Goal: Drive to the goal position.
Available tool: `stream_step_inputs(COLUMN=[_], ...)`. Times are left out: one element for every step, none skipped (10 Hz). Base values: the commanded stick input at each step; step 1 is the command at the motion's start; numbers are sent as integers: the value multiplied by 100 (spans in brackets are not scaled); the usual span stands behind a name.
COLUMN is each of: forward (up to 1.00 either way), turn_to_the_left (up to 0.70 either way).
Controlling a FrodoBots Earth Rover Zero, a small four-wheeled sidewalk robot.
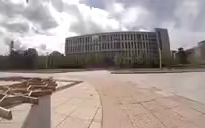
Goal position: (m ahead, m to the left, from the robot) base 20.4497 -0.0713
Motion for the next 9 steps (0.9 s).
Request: stream_step_inputs(forward=[70,70,70,70,70,70,70,70,70], turn_to_the_left=[1,0,0,3,6,9,3,0,0])
